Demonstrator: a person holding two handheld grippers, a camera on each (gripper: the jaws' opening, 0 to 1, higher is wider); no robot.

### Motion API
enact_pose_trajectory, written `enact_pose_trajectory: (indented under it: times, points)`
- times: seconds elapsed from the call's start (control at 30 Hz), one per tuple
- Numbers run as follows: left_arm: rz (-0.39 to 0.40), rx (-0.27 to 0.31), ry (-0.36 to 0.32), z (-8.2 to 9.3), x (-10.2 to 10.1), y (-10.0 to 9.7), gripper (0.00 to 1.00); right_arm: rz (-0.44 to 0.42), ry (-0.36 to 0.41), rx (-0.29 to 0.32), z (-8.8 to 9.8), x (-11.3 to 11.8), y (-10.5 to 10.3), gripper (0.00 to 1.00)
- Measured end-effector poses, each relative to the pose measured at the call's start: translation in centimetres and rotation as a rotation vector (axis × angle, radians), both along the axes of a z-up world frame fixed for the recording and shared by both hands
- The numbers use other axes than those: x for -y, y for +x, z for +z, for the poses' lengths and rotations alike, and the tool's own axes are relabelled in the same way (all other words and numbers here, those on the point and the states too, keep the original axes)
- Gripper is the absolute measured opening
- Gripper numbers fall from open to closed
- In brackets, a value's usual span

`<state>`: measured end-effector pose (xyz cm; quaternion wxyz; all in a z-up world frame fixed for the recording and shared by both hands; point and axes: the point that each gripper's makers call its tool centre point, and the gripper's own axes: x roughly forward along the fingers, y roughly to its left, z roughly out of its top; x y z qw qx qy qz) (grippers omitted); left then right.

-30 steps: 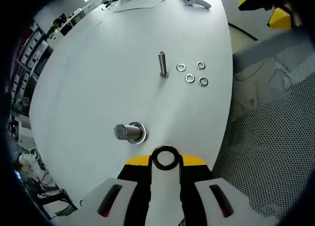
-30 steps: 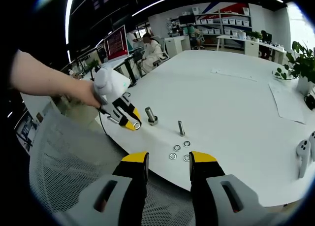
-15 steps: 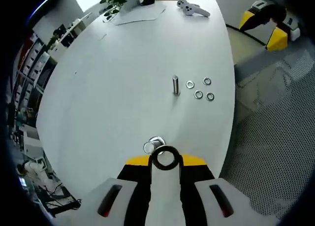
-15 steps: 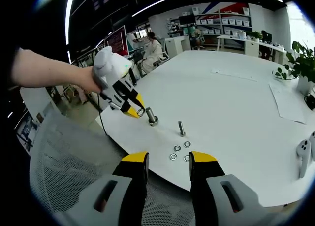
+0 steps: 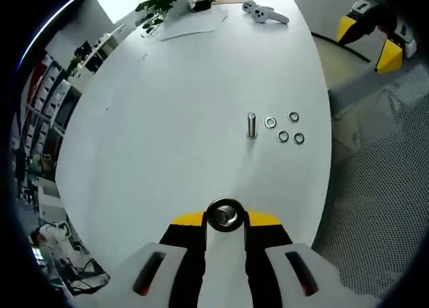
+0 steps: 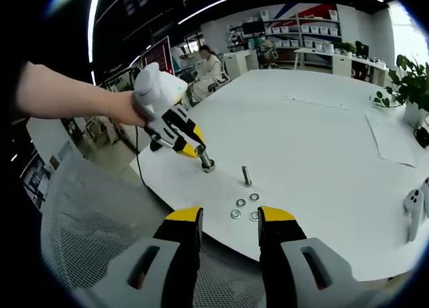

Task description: Place the washer onto the threaded stud by aligning its center hole with the stud, sliding it down to the base, and recovering from edge contact or off-axis alignment until the washer reaches the visible bottom stop.

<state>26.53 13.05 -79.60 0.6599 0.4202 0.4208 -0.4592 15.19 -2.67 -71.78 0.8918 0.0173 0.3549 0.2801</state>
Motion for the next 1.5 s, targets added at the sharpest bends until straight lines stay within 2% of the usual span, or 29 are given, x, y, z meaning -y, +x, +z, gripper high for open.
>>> enact_pose_trajectory:
  times: [0.37, 0.7, 1.23, 1.4, 1.5]
  points:
    - [-0.018, 0.005, 0.034, -0.5, -0.4, 0.4, 0.19, -0.003, 0.0, -0.001, 0.0, 0.0, 0.0, 0.35]
    - [-0.025, -0.013, 0.042, -1.9, -0.3, 0.7, 0.19, -0.002, -0.003, -0.006, -0.1, 0.1, 0.0, 0.35]
    - [0.023, -0.059, 0.058, -4.6, -0.5, 0.9, 0.19, -0.005, -0.006, -0.012, -0.2, 0.1, -0.1, 0.35]
    - [0.065, -0.077, 0.054, -5.5, -0.6, 1.0, 0.19, -0.003, -0.01, -0.014, -0.3, 0.1, -0.1, 0.35]
    - [0.092, -0.084, 0.034, -5.3, -0.5, 1.1, 0.2, -0.003, -0.01, -0.016, -0.3, 0.1, -0.1, 0.35]
